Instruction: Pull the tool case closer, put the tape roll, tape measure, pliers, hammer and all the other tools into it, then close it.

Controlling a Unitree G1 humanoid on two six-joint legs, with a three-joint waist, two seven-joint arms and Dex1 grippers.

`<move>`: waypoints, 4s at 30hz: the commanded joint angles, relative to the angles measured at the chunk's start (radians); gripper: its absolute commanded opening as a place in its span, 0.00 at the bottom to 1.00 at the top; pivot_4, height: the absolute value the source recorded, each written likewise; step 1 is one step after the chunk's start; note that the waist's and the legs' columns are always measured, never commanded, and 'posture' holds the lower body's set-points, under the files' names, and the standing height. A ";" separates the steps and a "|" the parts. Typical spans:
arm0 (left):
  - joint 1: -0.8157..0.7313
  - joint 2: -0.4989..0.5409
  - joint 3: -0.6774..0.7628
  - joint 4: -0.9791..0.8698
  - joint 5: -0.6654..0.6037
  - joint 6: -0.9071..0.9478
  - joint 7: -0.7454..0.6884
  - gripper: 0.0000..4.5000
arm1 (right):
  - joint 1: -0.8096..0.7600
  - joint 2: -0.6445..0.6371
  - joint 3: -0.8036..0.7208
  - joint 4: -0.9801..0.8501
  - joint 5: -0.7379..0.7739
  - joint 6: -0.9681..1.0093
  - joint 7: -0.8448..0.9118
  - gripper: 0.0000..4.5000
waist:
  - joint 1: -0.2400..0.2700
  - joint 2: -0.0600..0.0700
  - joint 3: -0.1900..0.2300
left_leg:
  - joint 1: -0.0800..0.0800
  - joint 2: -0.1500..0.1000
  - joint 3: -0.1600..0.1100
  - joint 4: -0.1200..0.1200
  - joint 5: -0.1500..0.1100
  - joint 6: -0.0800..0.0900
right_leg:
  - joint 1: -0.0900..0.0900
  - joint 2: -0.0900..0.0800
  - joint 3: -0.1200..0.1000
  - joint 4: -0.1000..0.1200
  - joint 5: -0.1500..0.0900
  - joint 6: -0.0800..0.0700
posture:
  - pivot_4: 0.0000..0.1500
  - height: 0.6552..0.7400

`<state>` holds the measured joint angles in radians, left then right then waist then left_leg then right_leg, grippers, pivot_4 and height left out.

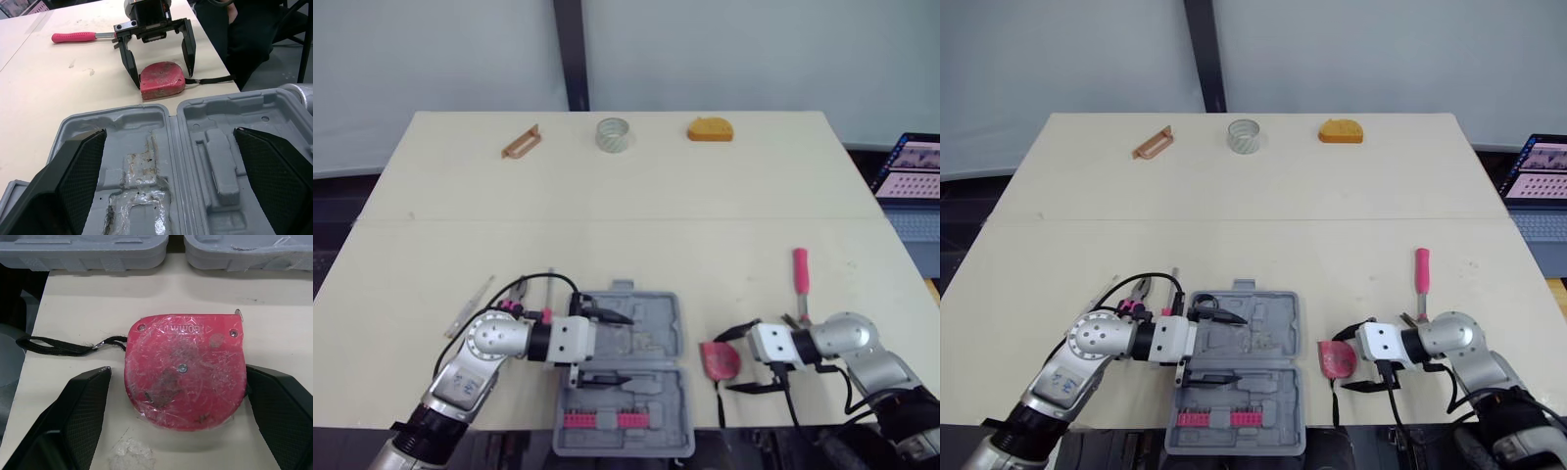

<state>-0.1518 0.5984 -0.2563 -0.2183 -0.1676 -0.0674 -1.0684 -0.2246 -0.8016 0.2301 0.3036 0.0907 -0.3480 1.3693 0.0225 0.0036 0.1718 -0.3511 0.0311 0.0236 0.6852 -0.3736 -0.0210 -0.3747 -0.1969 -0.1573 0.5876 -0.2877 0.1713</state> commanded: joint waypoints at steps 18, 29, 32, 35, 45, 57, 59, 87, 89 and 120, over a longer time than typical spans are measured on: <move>-0.005 0.000 0.050 0.007 0.000 0.005 0.059 1.00 | -0.110 -0.077 -0.045 -0.469 0.118 0.601 -0.071 0.65 | -0.003 0.001 0.000 | 0.000 0.000 0.000 0.000 0.000 0.000 | -0.001 0.000 0.000 0.001 0.000 0.000 | 1.00 1.00; -0.005 -0.005 0.097 0.056 0.007 0.005 0.118 1.00 | -0.482 -0.042 0.263 -0.654 -0.098 1.077 -0.100 0.65 | -0.002 0.001 0.000 | -0.002 0.000 -0.001 0.001 0.000 0.000 | -0.002 0.000 0.000 0.001 0.000 0.000 | 1.00 1.00; -0.003 -0.011 0.099 0.055 0.010 0.006 0.135 1.00 | -0.574 0.029 0.371 -0.628 -0.181 1.145 -0.135 0.65 | -0.008 0.001 0.000 | -0.002 0.000 -0.001 0.001 0.000 0.000 | -0.002 0.000 0.000 0.001 0.000 0.000 | 1.00 1.00; 0.000 -0.012 0.100 0.049 0.011 0.008 0.142 1.00 | -0.611 0.068 0.442 -0.610 -0.237 1.177 -0.156 0.65 | -0.009 0.001 0.000 | -0.002 0.000 -0.001 0.001 0.000 0.000 | -0.002 0.000 0.000 0.002 0.000 0.000 | 1.00 1.00; 0.014 -0.008 0.099 0.031 0.008 0.017 0.157 1.00 | -0.624 0.111 0.536 -0.602 -0.337 1.180 -0.173 0.65 | -0.025 0.001 0.000 | -0.002 0.000 -0.001 0.000 0.000 0.000 | -0.003 0.000 0.000 0.002 0.000 0.000 | 1.00 1.00; 0.012 -0.010 0.100 0.027 0.005 0.027 0.159 1.00 | -0.610 0.176 0.568 -0.541 -0.393 1.117 -0.187 0.65 | -0.026 0.001 0.000 | -0.002 0.000 -0.001 -0.001 0.000 0.000 | -0.003 0.000 0.000 0.002 0.000 0.000 | 1.00 1.00; 0.014 -0.009 0.102 0.028 0.004 0.028 0.160 1.00 | -0.609 0.187 0.568 -0.527 -0.399 1.108 -0.187 0.65 | -0.028 0.001 0.000 | -0.002 0.000 -0.001 -0.001 0.000 0.000 | -0.003 0.000 0.000 0.002 0.000 0.000 | 1.00 1.00; 0.013 -0.006 0.122 0.069 -0.001 0.005 0.158 1.00 | -0.608 0.237 0.524 -0.470 -0.417 1.073 -0.178 0.97 | -0.031 0.001 0.000 | -0.001 0.000 -0.001 -0.001 0.000 0.000 | -0.003 0.000 0.000 0.002 0.000 0.000 | 1.00 1.00; 0.015 -0.005 0.122 0.066 -0.002 0.004 0.157 1.00 | -0.604 0.232 0.512 -0.484 -0.411 1.085 -0.174 0.98 | -0.030 0.001 0.000 | -0.002 0.000 -0.001 -0.001 0.000 0.000 | -0.003 0.000 0.000 0.002 0.000 0.000 | 1.00 1.00; 0.001 0.004 0.113 0.051 -0.012 0.023 0.135 1.00 | -0.231 0.315 0.046 -0.361 -0.006 0.601 -0.322 0.36 | -0.027 0.001 0.000 | -0.001 0.000 -0.001 -0.001 0.000 0.000 | -0.003 0.000 0.000 0.002 0.000 0.000 | 1.00 1.00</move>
<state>-0.1460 0.6040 -0.1528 -0.1492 -0.1605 -0.0423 -0.9299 -0.4540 -0.4945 0.2854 -0.0579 0.0791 0.2927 1.0609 -0.0043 0.0044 0.1723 -0.3522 0.0312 0.0226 0.6843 -0.3735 -0.0212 -0.3772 -0.1968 -0.1576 0.5892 -0.2877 0.1712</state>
